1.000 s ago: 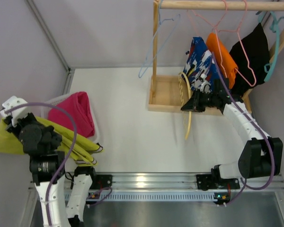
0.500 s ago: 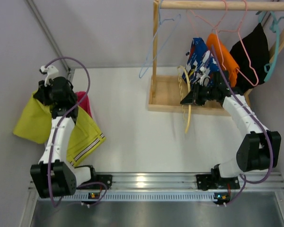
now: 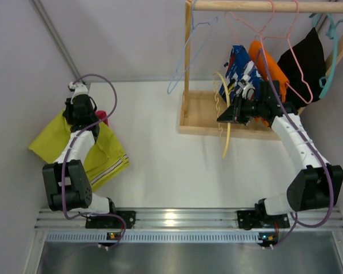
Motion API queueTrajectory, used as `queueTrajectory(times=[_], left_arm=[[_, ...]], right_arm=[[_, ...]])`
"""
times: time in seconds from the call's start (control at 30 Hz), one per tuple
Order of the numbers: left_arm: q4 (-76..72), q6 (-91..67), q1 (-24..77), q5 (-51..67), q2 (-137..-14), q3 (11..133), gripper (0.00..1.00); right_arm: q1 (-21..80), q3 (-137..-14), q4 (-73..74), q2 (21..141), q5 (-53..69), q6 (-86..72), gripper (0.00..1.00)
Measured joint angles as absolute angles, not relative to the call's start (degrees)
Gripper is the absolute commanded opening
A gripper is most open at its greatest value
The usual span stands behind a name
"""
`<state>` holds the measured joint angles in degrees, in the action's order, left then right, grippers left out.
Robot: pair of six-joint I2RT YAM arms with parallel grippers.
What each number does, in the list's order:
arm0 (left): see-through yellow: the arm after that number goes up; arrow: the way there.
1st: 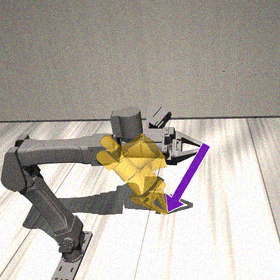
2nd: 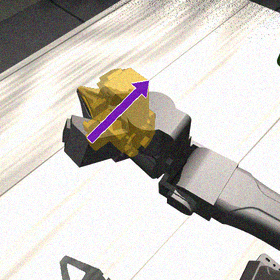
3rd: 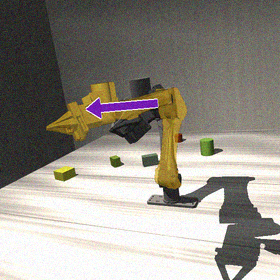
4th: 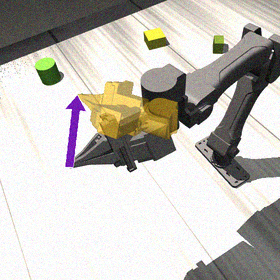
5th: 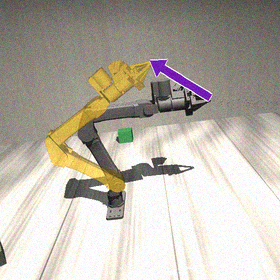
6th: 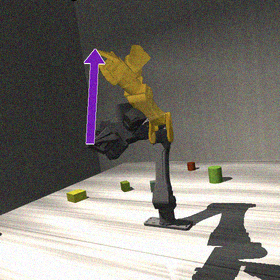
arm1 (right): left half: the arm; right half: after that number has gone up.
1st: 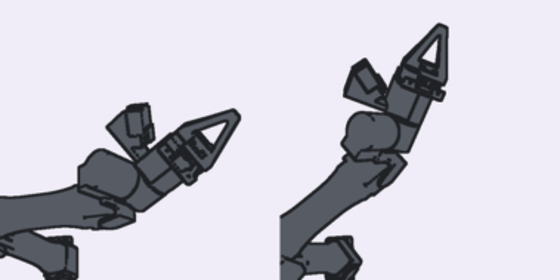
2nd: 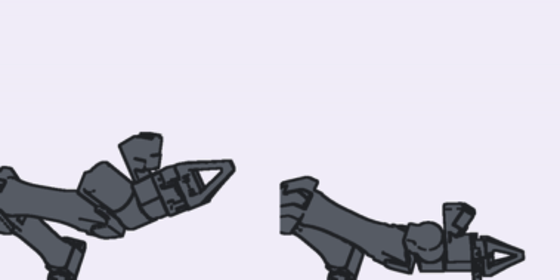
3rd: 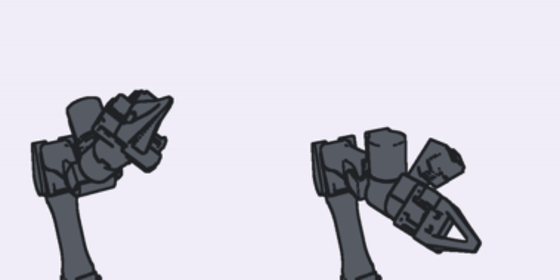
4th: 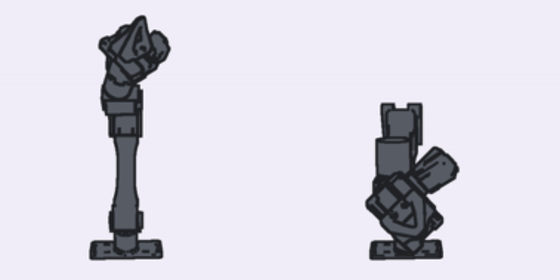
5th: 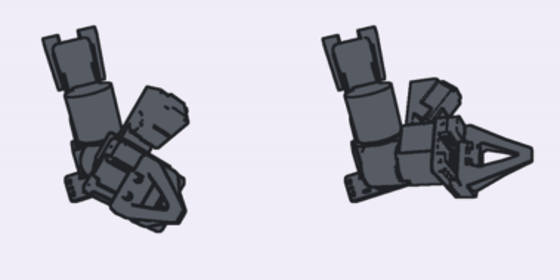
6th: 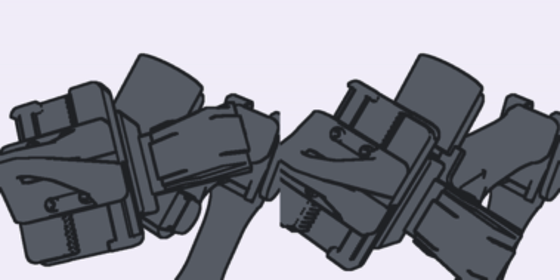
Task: Remove the trousers from the hanger
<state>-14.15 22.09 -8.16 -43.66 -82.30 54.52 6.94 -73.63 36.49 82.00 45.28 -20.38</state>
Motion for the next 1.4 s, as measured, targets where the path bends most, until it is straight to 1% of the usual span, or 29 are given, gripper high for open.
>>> queueTrajectory(times=[0.17,0.27,0.33,0.37,0.43,0.47,0.5,0.57,0.6,0.63,0.87,1.07,1.17,1.27,1.3,1.4], left_arm=[[-8.8,20.05,-8.16,-35.92,-83.33,54.52,0.26],[-3.07,17.23,-8.1,-31.77,-83.31,54.72,0.38],[0.1,15.92,-8.1,-29.91,-82.94,54.72,0.5],[1.67,15.33,-8.1,-28.99,-82.39,54.63,0.58],[4.84,14.33,-8.1,-26.72,-79.99,54.39,0.67],[6.24,13.8,-8.12,-25.67,-78.37,54.28,0.73],[7.7,13.47,-8.12,-24.38,-76.42,54.26,0.81],[10.0,13.15,-8.12,-21.8,-72.18,54.46,0.88],[11.0,13.13,-8.08,-20.51,-70.37,54.92,0.97],[11.81,13.21,-8.08,-19.31,-68.77,55.7,0.99],[14.26,12.93,-8.08,-8.86,-61.17,63.24,0.99],[15.03,10.5,-8.08,2.96,-53.1,65.71,0.99],[15.14,9.08,-8.08,8.21,-49.89,66.85,0.99],[15.29,8.05,-8.1,17.61,-46.19,67.42,0.98],[15.49,7.25,-8.1,22.33,-45.06,67.77,0.99],[15.73,1.78,-8.01,33.04,-44.07,70.5,0.99]], right_arm=[[8.25,-73.93,37.28,77.36,45.8,-21.56,0.0],[8.8,-75.26,38.26,75.05,47.0,-21.65,0.0],[8.88,-75.77,38.72,73.82,47.7,-21.67,0.0],[8.91,-75.81,38.96,73.17,47.94,-21.71,0.0],[8.91,-75.81,39.33,71.96,48.12,-21.71,0.0],[8.91,-75.81,39.46,71.4,48.14,-21.71,0.0],[8.93,-75.81,39.59,70.83,48.14,-21.71,0.0],[9.02,-75.81,39.7,69.93,48.14,-21.82,0.0],[9.1,-75.88,39.81,69.54,48.14,-21.98,0.0],[9.17,-75.92,39.86,69.36,48.14,-22.11,0.0],[9.34,-77.69,40.32,69.23,48.1,-22.83,0.0],[10.44,-77.97,40.34,69.19,47.92,-25.28,0.0],[10.74,-81.06,41.23,70.57,46.54,-27.31,0.0],[10.74,-84.62,41.1,71.94,44.75,-29.93,0.0],[10.74,-85.27,41.06,72.05,44.31,-30.83,0.0],[10.76,-85.86,40.29,72.05,43.77,-33.87,0.0]])
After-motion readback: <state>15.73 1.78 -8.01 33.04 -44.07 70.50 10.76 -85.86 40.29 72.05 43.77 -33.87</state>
